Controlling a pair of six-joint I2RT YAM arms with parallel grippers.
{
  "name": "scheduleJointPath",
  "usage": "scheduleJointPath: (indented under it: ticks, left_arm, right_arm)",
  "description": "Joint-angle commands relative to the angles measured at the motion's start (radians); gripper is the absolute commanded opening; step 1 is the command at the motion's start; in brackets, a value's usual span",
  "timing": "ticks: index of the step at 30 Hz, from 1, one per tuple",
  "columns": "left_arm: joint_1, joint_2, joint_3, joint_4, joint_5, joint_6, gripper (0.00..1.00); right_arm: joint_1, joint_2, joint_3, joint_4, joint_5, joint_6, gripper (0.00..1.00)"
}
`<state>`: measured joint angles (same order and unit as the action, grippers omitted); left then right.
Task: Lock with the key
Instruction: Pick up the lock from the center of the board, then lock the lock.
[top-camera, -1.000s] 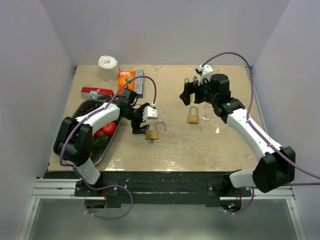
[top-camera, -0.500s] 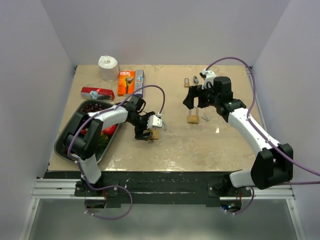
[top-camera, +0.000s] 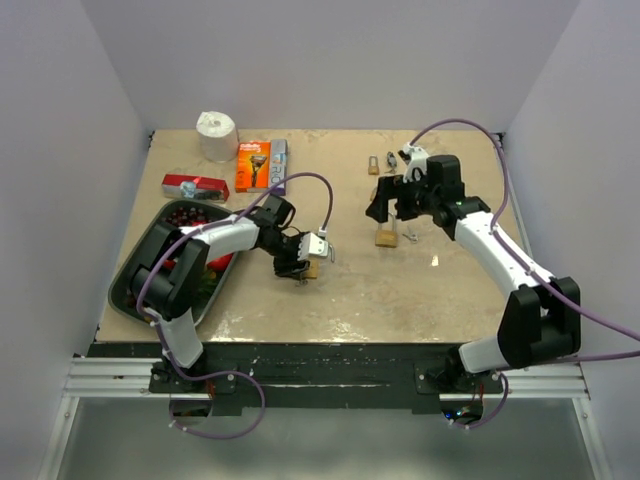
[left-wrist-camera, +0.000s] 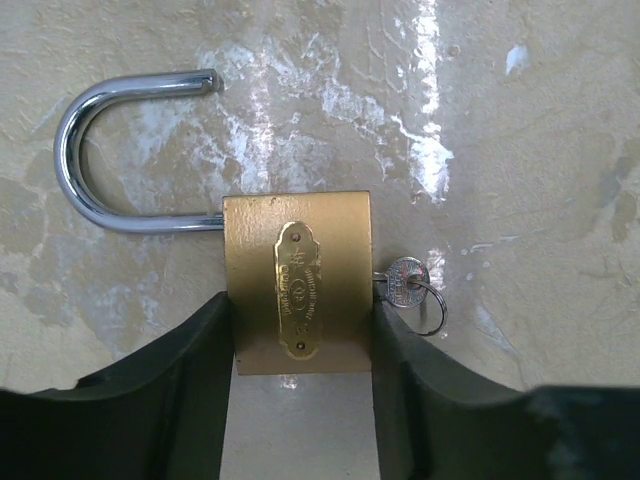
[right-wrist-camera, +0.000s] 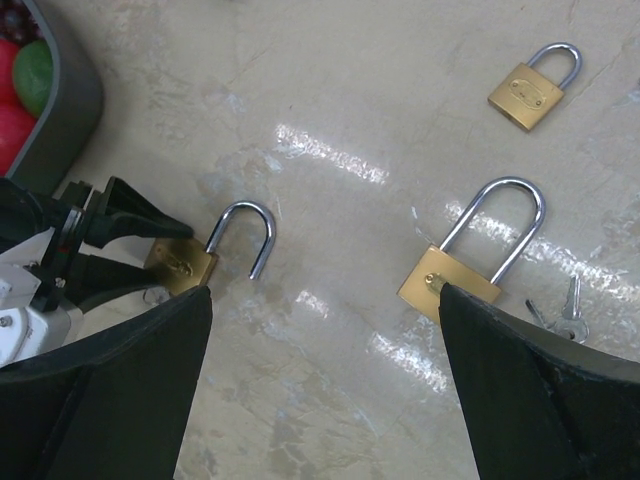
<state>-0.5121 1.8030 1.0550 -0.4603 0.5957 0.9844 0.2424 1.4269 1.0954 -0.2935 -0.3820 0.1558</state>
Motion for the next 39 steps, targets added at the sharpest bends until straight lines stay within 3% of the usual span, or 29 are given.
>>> scheduleJointPath:
  ticks: [1,2,5,13,20,24,33,39]
  left_arm:
    - [-0.003,-0.004,-0.030,0.060,-0.028,-0.029,0.27]
    - [-0.003,-0.011,-0.035,0.067,-0.024,-0.042,0.14]
    - [-0.003,-0.039,-0.044,0.112,-0.010,-0.139,0.00]
    - [-0.002,-0.166,-0.079,0.412,-0.040,-0.527,0.00]
    - [-0.006,-0.277,-0.124,0.679,-0.094,-0.789,0.00]
    - [-0.009,-0.333,-0.147,0.797,-0.093,-0.842,0.00]
    - [-0.043,-0.383,-0.155,0.877,-0.105,-0.885,0.00]
    - [-0.060,-0.393,-0.165,0.907,-0.122,-0.889,0.00]
  right_arm:
    - [-0.005,0.017,0.027,-0.004,-0.078,-0.010,0.99]
    - [-0.005,0.024,0.027,-0.001,-0.095,-0.010,0.99]
    - [-0.005,0.044,0.031,-0.003,-0.145,-0.001,0.99]
    - [-0.003,0.106,0.000,0.083,-0.270,0.085,0.99]
    - [0.011,0.144,-0.065,0.341,-0.431,0.298,0.99]
    - [0.049,0.205,-0.045,0.389,-0.480,0.344,0.98]
    - [0.123,0.283,-0.009,0.536,-0.586,0.447,0.89]
    - [0.133,0.309,0.000,0.603,-0.609,0.505,0.77]
